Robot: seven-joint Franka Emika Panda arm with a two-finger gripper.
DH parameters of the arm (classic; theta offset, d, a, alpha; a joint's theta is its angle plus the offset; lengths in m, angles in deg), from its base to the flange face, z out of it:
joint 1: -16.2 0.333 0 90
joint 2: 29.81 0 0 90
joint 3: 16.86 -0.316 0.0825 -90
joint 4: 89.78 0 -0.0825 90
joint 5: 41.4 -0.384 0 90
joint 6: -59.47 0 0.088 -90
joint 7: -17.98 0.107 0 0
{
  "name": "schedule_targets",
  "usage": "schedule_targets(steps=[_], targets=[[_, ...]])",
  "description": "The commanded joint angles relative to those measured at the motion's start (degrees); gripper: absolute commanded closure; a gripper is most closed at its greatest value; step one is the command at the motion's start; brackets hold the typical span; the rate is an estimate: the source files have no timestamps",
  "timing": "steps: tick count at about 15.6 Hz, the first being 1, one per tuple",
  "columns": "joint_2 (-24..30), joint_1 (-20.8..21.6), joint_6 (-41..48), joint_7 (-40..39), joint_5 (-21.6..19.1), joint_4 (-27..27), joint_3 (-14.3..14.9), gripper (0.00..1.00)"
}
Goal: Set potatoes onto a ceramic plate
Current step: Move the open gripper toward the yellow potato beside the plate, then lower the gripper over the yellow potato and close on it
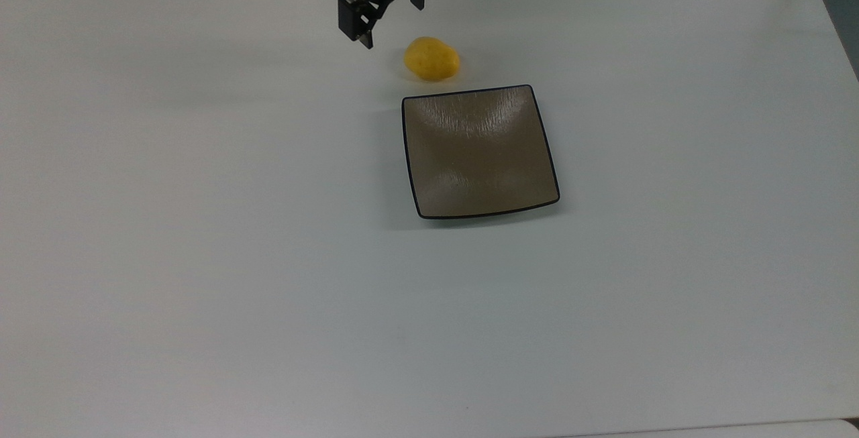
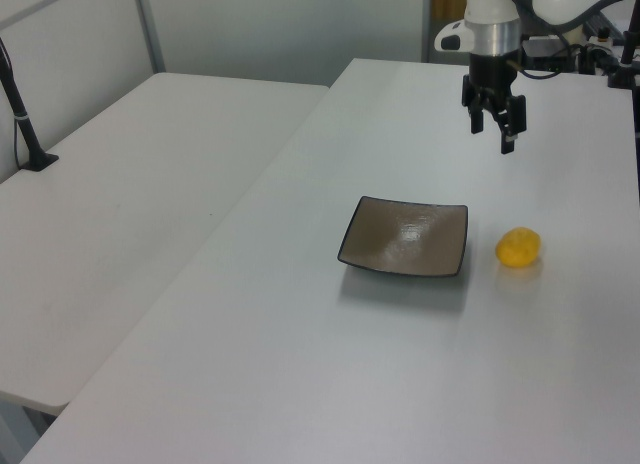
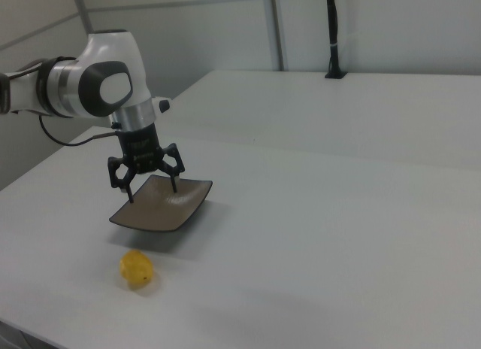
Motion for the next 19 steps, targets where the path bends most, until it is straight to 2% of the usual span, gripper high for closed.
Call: schedule_targets(steps=[1, 4, 8, 12, 19], targets=[[3.3, 0.6, -1.8, -5.6, -1.2, -6.2, -0.6, 0.0], [3.2, 0.8, -1.8, -5.7, -2.1, -7.2, -1.5, 0.0], [2.9, 0.9, -2.5, -5.8, -4.1, -11.6, -3.2, 0.0], [2.0, 2.0, -11.7, -5.8, -4.1, -16.7, -3.8, 0.0], [-1.7, 3.2, -13.8, -6.0, -4.1, -17.0, -3.7, 0.0]])
